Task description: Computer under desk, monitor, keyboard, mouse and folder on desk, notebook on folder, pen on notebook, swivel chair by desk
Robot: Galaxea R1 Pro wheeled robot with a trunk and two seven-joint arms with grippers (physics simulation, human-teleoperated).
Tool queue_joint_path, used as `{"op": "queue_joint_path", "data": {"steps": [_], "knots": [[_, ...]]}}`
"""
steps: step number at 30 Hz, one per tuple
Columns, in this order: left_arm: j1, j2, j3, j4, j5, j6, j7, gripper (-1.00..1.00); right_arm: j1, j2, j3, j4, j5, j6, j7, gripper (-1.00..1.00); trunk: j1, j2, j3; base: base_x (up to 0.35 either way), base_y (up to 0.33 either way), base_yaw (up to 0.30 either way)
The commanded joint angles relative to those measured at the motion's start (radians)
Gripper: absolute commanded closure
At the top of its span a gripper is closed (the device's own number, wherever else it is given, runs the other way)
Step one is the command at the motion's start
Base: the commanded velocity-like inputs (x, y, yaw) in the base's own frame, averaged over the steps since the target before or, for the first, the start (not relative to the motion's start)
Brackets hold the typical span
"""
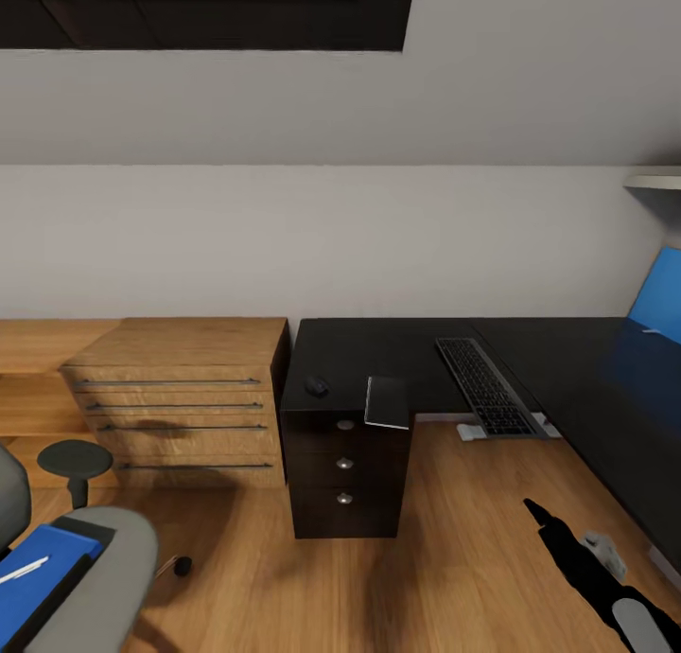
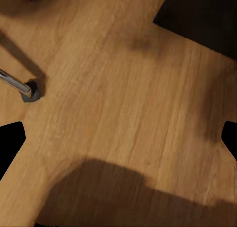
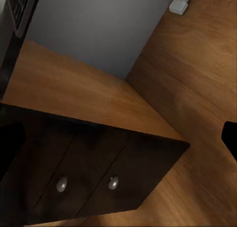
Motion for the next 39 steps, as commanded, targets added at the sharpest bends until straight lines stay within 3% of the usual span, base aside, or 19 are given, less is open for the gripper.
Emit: {"op": "queue_joint_path", "data": {"steps": [1, 6, 15, 23, 30, 39], "knots": [[-0.001, -0.011, 0.003, -0.048, 0.003, 0.046, -0.010, -1.00, -0.001, -0.007, -0.003, -0.003, -0.031, 0.013, 0.003, -1.00, 0.000, -0.001, -0.001, 0.000, 0.000, 0.000], [-0.001, -0.032, -0.041, -0.171, 0.004, 0.130, -0.031, -1.00, -0.001, -0.017, -0.004, -0.007, -0.072, 0.024, 0.003, -1.00, 0.000, -0.001, -0.001, 0.000, 0.000, 0.000], [-0.001, -0.035, -0.069, -0.219, 0.006, 0.145, -0.046, -1.00, -0.001, -0.016, -0.004, -0.007, -0.079, 0.024, 0.004, -1.00, 0.000, -0.001, -0.001, 0.000, 0.000, 0.000], [-0.001, -0.029, -0.063, -0.215, 0.007, 0.148, -0.042, -1.00, -0.001, -0.006, -0.001, -0.002, -0.081, 0.017, 0.004, -1.00, 0.000, -0.001, -0.001, 0.000, 0.000, 0.000], [-0.001, 0.003, -0.062, -0.160, 0.005, 0.139, -0.040, -1.00, -0.001, -0.003, -0.004, 0.000, -0.081, 0.014, 0.003, -1.00, 0.000, -0.001, -0.001, 0.001, -0.029, 0.000], [-0.001, 0.008, -0.066, -0.119, 0.003, 0.042, -0.041, -1.00, -0.001, -0.002, -0.021, 0.007, -0.083, -0.003, 0.001, -1.00, 0.000, -0.001, -0.001, 0.079, -0.195, 0.000]]}}
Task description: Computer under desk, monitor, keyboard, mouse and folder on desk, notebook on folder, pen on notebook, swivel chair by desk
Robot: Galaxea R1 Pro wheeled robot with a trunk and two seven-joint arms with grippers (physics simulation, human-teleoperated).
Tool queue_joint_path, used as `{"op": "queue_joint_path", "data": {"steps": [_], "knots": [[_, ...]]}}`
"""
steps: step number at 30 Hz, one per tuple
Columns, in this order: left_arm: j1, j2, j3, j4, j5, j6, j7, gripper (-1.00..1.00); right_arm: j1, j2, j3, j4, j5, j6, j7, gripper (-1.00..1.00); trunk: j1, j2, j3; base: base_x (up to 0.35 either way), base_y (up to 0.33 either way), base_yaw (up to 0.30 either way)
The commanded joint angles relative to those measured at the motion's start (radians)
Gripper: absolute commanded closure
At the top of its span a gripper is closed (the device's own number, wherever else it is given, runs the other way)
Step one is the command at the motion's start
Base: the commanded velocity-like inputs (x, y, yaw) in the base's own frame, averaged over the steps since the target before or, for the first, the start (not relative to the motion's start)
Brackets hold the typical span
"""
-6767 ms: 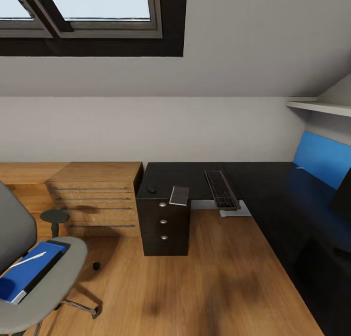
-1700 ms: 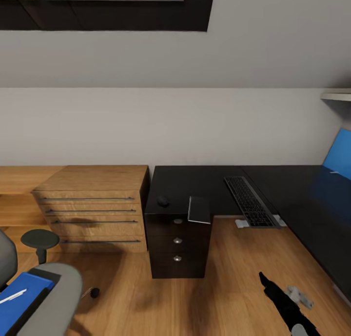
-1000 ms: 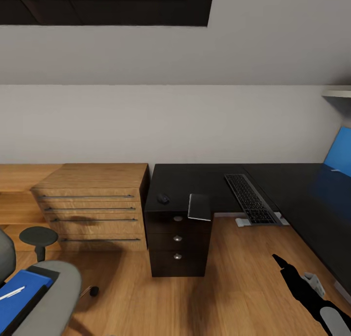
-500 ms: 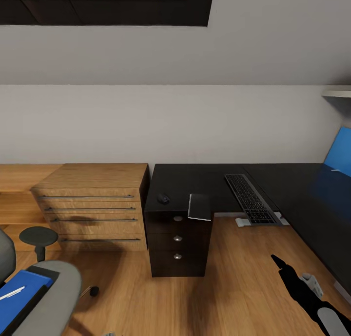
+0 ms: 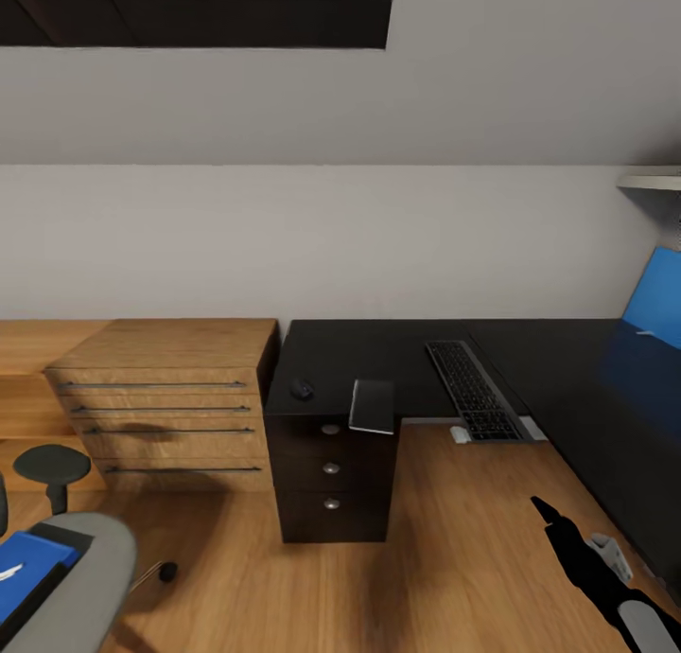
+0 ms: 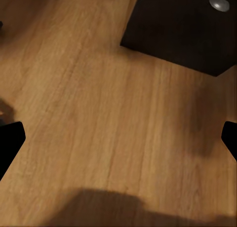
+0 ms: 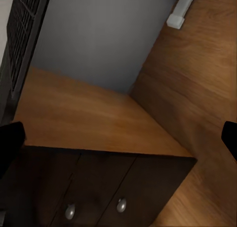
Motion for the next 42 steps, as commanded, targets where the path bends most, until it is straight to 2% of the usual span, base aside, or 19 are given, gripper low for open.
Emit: {"op": "queue_joint_path", "data": {"steps": [1, 5, 8, 9, 13, 22, 24, 27, 32, 42], "knots": [[-0.001, -0.001, 0.007, 0.003, 0.003, -0.003, -0.010, -1.00, -0.001, 0.001, -0.004, 0.000, -0.007, 0.002, 0.003, -1.00, 0.000, 0.000, -0.001, 0.075, -0.110, 0.000], [-0.001, 0.000, 0.007, 0.009, 0.003, -0.013, -0.012, -1.00, -0.001, 0.002, -0.010, 0.001, -0.027, -0.007, 0.004, -1.00, 0.000, 0.000, -0.001, 0.035, -0.052, 0.000], [-0.001, 0.000, 0.007, 0.011, 0.003, -0.016, -0.013, -1.00, -0.001, 0.003, -0.012, 0.002, -0.084, -0.007, 0.006, -1.00, 0.000, 0.000, -0.001, 0.013, -0.019, 0.000], [-0.001, 0.000, 0.007, 0.012, 0.003, -0.016, -0.013, -1.00, -0.001, 0.003, -0.011, 0.002, -0.118, -0.007, 0.006, -1.00, 0.000, 0.000, -0.001, 0.006, -0.009, 0.000], [-0.001, 0.000, 0.007, 0.013, 0.003, -0.017, -0.014, -1.00, -0.001, 0.003, -0.007, 0.002, -0.183, -0.003, 0.006, -1.00, 0.000, 0.000, -0.001, 0.004, -0.005, 0.000], [-0.001, -0.001, 0.007, 0.014, 0.003, -0.018, -0.015, -1.00, -0.001, 0.006, -0.007, 0.003, -0.256, 0.041, 0.006, -1.00, 0.000, 0.000, -0.001, 0.001, -0.001, 0.000], [-0.001, -0.001, 0.006, 0.017, 0.003, -0.018, -0.015, -1.00, -0.001, 0.005, -0.008, 0.003, -0.279, 0.058, 0.006, -1.00, 0.000, 0.000, -0.001, 0.000, 0.000, 0.000], [-0.001, -0.001, 0.006, 0.022, 0.003, -0.018, -0.015, -1.00, -0.001, 0.004, -0.010, 0.003, -0.335, 0.101, 0.005, -1.00, 0.000, 0.000, -0.001, 0.000, 0.000, 0.000], [-0.001, -0.001, 0.005, 0.023, 0.002, -0.021, -0.015, -1.00, -0.001, 0.004, -0.012, 0.002, -0.357, 0.117, 0.005, -1.00, 0.000, 0.000, -0.001, 0.114, 0.000, 0.000], [-0.001, -0.001, 0.004, 0.025, 0.001, -0.046, -0.016, -1.00, -0.001, 0.004, -0.012, 0.002, -0.361, 0.119, 0.005, -1.00, 0.000, 0.000, -0.001, 0.214, 0.000, 0.000]]}}
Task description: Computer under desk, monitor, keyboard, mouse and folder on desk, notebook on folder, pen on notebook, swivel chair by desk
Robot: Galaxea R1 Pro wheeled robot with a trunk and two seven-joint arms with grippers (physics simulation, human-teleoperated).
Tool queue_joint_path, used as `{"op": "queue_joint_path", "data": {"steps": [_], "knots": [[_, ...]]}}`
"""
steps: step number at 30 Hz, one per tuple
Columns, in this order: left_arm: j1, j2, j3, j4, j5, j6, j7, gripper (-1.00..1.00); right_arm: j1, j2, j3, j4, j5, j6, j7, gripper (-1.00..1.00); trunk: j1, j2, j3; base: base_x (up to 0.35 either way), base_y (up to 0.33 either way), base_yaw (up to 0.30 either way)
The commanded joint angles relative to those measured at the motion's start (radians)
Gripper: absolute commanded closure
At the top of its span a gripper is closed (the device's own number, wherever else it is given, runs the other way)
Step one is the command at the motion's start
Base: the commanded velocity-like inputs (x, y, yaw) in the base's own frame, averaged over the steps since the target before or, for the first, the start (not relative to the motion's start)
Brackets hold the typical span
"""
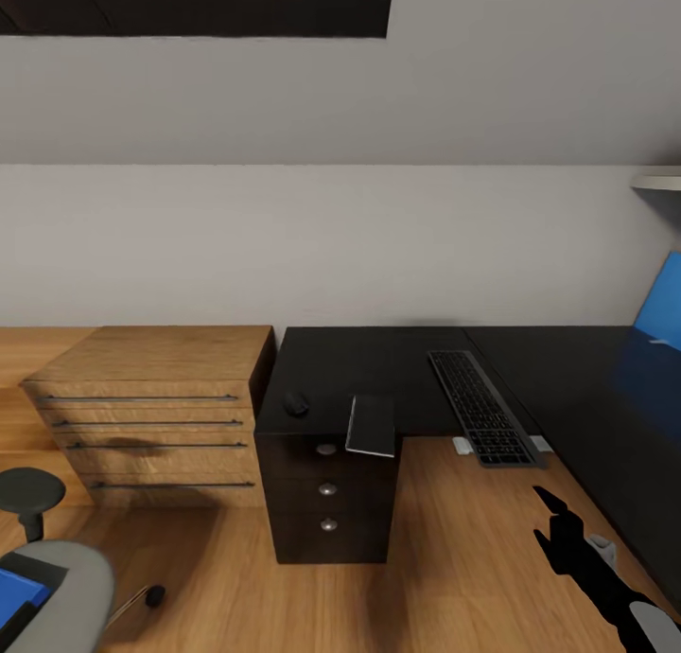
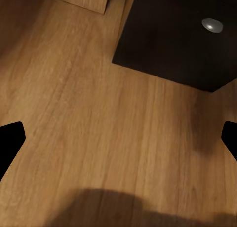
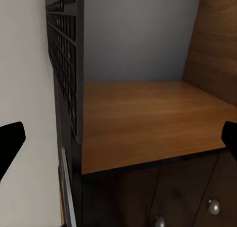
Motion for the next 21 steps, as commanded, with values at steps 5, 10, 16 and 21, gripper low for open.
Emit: {"op": "queue_joint_path", "data": {"steps": [5, 10, 16, 21], "knots": [[-0.001, -0.001, 0.007, 0.000, 0.003, -0.001, -0.010, -1.00, -0.001, 0.000, -0.002, 0.000, -0.005, 0.007, 0.001, -1.00, 0.000, 0.000, -0.001, 0.099, 0.000, 0.000], [-0.001, -0.001, 0.007, 0.000, 0.003, -0.001, -0.011, -1.00, -0.001, 0.000, -0.002, -0.002, -0.005, 0.008, 0.011, -1.00, 0.000, 0.000, -0.001, 0.153, 0.000, 0.000], [-0.001, -0.001, 0.007, 0.000, 0.003, -0.001, -0.011, -1.00, -0.001, -0.001, 0.002, -0.002, -0.004, 0.008, 0.075, -1.00, 0.000, 0.000, -0.001, 0.024, 0.000, 0.000], [-0.001, -0.001, 0.007, 0.000, 0.003, -0.001, -0.010, -1.00, -0.001, -0.001, 0.003, -0.001, -0.003, 0.008, 0.087, -1.00, 0.000, 0.000, -0.001, 0.029, 0.000, 0.000]]}}
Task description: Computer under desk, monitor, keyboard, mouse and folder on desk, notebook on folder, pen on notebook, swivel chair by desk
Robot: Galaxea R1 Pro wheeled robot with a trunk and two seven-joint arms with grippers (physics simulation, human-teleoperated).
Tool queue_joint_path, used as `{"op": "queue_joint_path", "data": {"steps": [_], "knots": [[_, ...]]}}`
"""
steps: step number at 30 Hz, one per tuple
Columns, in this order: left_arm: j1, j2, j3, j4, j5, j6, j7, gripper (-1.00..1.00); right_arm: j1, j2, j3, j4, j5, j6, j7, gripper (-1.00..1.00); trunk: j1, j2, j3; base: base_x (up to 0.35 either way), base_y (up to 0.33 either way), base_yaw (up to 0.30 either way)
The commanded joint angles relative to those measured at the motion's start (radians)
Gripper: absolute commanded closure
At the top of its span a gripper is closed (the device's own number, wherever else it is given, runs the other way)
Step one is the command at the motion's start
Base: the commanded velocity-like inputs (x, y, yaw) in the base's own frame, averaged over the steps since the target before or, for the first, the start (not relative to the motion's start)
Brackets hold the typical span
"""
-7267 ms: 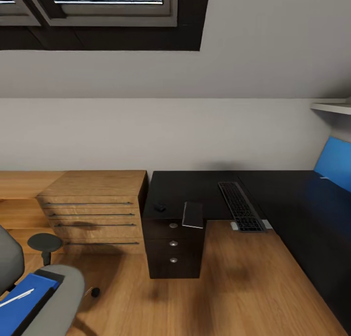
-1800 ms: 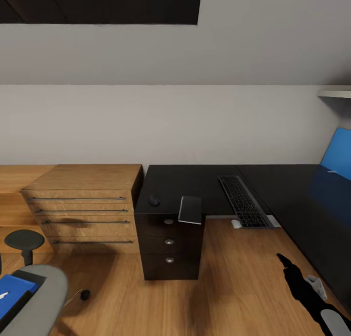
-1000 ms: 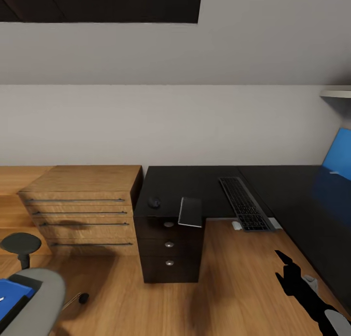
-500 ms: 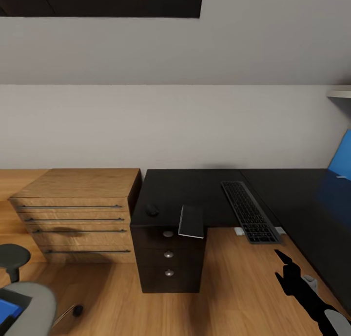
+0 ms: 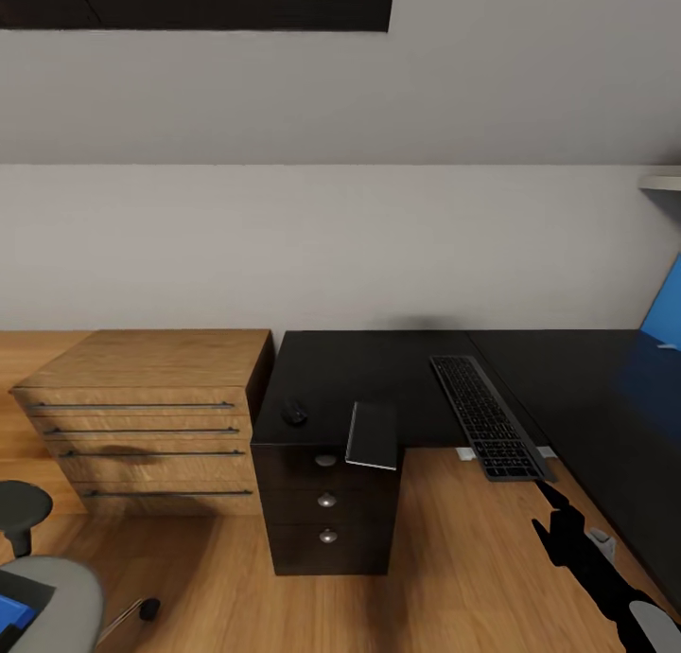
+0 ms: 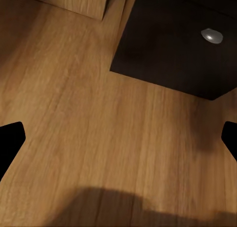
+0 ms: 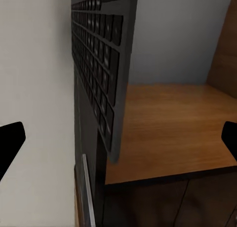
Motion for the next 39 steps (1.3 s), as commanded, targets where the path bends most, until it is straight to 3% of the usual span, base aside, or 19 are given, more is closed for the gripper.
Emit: {"op": "queue_joint_path", "data": {"steps": [1, 16, 23, 39], "knots": [[-0.001, -0.001, 0.007, 0.000, 0.003, 0.000, -0.010, -1.00, -0.001, 0.000, -0.002, 0.001, -0.006, 0.007, 0.002, -1.00, 0.000, 0.000, -0.001, 0.147, 0.000, 0.000], [-0.001, -0.004, 0.007, -0.001, 0.003, 0.000, -0.009, -1.00, -0.001, -0.001, -0.002, 0.001, -0.006, 0.007, 0.004, -1.00, 0.000, 0.000, -0.001, 0.089, 0.000, 0.000], [-0.001, -0.007, 0.004, 0.000, 0.003, 0.000, -0.006, -1.00, -0.001, -0.001, -0.002, 0.001, -0.006, 0.008, 0.004, -1.00, 0.027, -0.049, -0.023, 0.002, 0.000, 0.000], [-0.001, -0.006, 0.002, 0.000, 0.003, 0.001, -0.008, -1.00, -0.001, -0.001, -0.002, 0.002, -0.005, 0.007, 0.004, -1.00, 0.027, -0.049, -0.023, 0.010, 0.000, 0.000]]}}
